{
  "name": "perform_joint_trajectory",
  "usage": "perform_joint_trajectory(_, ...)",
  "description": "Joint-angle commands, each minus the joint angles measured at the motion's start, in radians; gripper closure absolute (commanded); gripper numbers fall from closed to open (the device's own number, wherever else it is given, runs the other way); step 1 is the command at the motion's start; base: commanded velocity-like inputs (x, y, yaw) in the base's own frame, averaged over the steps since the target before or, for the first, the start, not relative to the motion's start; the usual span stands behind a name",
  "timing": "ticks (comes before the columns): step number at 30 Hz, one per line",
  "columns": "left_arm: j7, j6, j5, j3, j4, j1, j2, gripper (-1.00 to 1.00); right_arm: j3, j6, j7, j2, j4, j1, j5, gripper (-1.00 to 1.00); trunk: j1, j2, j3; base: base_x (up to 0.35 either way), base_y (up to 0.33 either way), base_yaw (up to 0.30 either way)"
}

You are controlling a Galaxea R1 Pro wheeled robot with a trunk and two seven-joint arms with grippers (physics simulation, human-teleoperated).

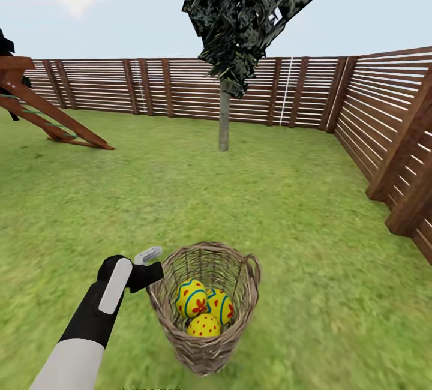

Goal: Take the three Easter eggs out of the wicker basket on the lawn in the garden, then place them on the lawn next to a single tree (choose any tree) so that all three eggs are next to the same tree and none are left in the basket.

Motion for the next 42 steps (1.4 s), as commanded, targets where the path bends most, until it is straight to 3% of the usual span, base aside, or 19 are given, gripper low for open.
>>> perform_joint_trajectory(1, 0.010, -0.001, 0.026, 0.002, -0.001, -0.001, -0.001, 1.00, 0.000, -0.003, 0.005, -0.001, 0.001, -0.001, 0.005, -1.00, 0.000, 0.000, -0.001, 0.000, 0.000, 0.106)
perform_joint_trajectory(27, 0.010, -0.003, 0.028, 0.000, -0.006, -0.001, -0.001, 1.00, -0.002, -0.006, 0.003, -0.007, 0.003, 0.000, -0.002, -1.00, 0.000, 0.000, -0.001, 0.283, 0.000, 0.002)
perform_joint_trajectory(34, 0.010, -0.002, 0.028, -0.002, -0.014, -0.001, -0.004, 1.00, -0.002, -0.054, 0.003, -0.005, 0.002, 0.042, 0.000, -1.00, 0.000, 0.000, -0.001, 0.316, 0.000, 0.000)
perform_joint_trajectory(42, 0.011, 0.000, 0.028, -0.003, -0.013, -0.001, -0.003, 1.00, -0.002, -0.055, 0.003, -0.003, 0.002, 0.045, -0.006, -1.00, 0.000, 0.000, -0.001, 0.316, 0.000, 0.000)
